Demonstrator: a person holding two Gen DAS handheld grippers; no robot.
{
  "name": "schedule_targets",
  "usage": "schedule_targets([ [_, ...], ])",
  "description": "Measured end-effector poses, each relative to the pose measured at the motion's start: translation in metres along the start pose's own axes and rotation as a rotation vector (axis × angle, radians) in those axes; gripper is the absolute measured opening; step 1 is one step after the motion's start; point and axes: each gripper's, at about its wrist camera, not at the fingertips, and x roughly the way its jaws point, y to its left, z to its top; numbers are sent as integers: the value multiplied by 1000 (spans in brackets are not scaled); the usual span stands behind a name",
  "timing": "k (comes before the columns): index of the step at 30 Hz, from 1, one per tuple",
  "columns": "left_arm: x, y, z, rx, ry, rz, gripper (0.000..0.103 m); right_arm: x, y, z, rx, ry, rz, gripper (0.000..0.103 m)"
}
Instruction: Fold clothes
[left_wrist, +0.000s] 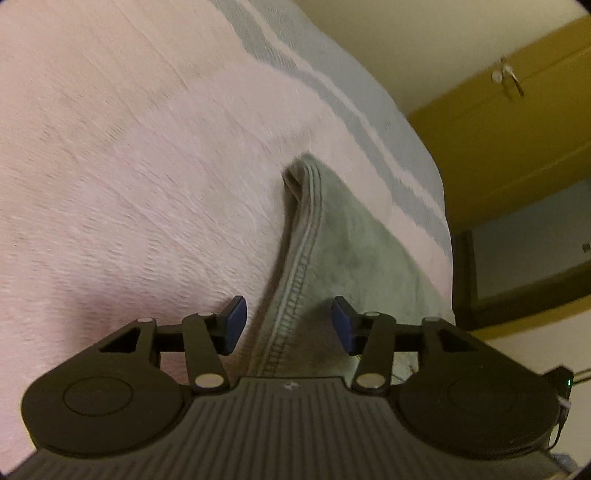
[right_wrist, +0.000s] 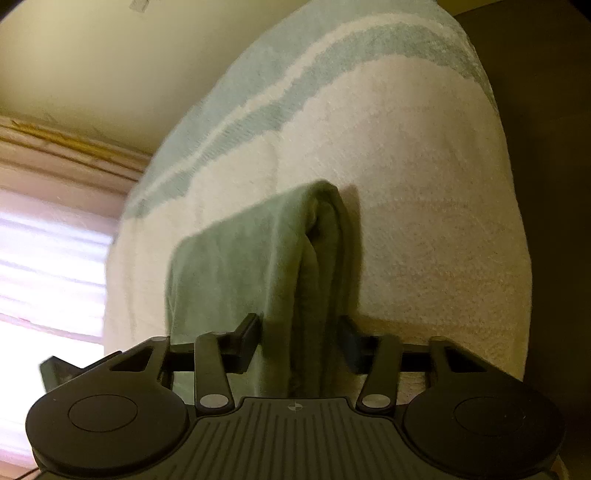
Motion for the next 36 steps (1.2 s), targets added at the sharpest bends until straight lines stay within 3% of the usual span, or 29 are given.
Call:
schedule_targets([
  [2,1,-2,-4,32,-5,-3,12,-1,5,-3,-40,-1,-7,22],
  [3,-3,-5,-6,53,-22,-1,10,-2,8,-4,-67,-2,-13,20],
  [8,-26,-21,-16,167,-96,17,8,4,15,-8,-131,-2,-31,19],
  [12,-32,-26,-24,202,-115,34,8,5,16,-11,-165,-1,-40,19],
  [14,-29,-23,-23,184,-114,37,9,2,18,-11,-168,-3,-49,22],
  [15,-26,-21,-22,166,-109,38,9,0,19,-11,-167,-7,-51,36],
  [16,-23,-19,-20,137,-96,38,9,-4,19,-10,-158,-20,-46,44],
  [18,-20,-13,-15,56,-68,23,14,-12,19,-8,-141,-39,-37,44],
  [20,-21,-7,-14,-11,-54,-8,25,-14,18,-6,-127,-20,-23,44],
  [21,-22,-6,-14,-21,-48,-14,26,-11,16,-8,-111,8,-19,44],
  [22,-23,-7,-16,-12,-46,-7,25,-8,14,-9,-94,35,-14,37],
  [24,-23,-9,-19,18,-23,6,25,-4,10,-12,-66,81,-7,34],
  [26,-26,-10,-21,35,-16,18,23,-6,10,-17,-74,78,-7,27],
  [28,-29,-8,-22,43,-15,30,12,-8,11,-19,-95,71,-6,18],
  [36,-35,-22,-22,219,-29,79,10,-4,22,-20,-218,71,-53,16],
])
